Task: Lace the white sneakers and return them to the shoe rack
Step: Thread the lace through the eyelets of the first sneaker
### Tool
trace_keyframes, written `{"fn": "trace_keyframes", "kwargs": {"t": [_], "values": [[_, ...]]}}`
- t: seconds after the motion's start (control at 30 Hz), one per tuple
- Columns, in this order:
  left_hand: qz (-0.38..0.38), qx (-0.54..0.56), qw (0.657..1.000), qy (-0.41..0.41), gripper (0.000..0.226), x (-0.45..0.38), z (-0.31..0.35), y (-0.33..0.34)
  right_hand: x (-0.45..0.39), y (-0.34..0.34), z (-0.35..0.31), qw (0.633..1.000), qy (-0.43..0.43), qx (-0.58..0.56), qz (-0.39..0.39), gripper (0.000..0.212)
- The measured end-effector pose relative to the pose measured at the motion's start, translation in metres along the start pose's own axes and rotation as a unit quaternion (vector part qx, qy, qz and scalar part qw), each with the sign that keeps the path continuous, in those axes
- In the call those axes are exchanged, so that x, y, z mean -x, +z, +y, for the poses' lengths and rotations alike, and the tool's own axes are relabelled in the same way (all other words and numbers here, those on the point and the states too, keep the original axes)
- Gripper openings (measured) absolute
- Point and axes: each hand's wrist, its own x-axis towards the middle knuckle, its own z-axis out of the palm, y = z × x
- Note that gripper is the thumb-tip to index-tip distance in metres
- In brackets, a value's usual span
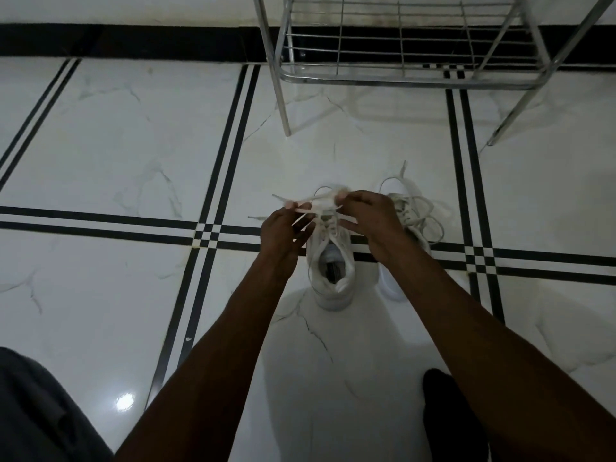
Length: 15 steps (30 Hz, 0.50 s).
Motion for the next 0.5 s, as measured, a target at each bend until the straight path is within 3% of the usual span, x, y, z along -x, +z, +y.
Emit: {"fn": "trace_keyframes", "kwargs": {"t": [0.07,0.13,0.27,0.3,0.37,0.43,0.5], "values": [[0.073,0.025,0.997,0.013,0.023,-0.001,-0.005,-0.006,-0.005,-0.010,0.004,0.993,0.030,-0.037,0.105,0.022],[0.147,0.018,0.989,0.016,0.022,-0.003,-0.013,-0.017,-0.009,-0.016,0.015,0.986,0.032,0.011,0.163,0.025],[0.190,-0.066,0.980,0.017,0.037,-0.010,-0.032,-0.032,-0.008,-0.016,0.030,0.967,0.010,0.216,0.132,0.041],[0.207,-0.133,0.969,0.035,0.042,-0.008,-0.034,-0.033,-0.003,-0.016,0.028,0.953,-0.003,0.278,0.119,0.047],[0.254,-0.295,0.913,0.120,0.048,0.001,-0.037,-0.034,0.006,-0.014,0.022,0.920,-0.040,0.373,0.115,0.064],[0.204,-0.399,0.854,0.262,0.038,0.007,-0.038,-0.034,0.010,-0.017,0.017,0.889,-0.112,0.424,0.133,0.072],[0.068,-0.441,0.831,0.332,0.027,0.005,-0.038,-0.032,0.006,-0.021,0.013,0.860,-0.204,0.462,0.075,0.067]]}}
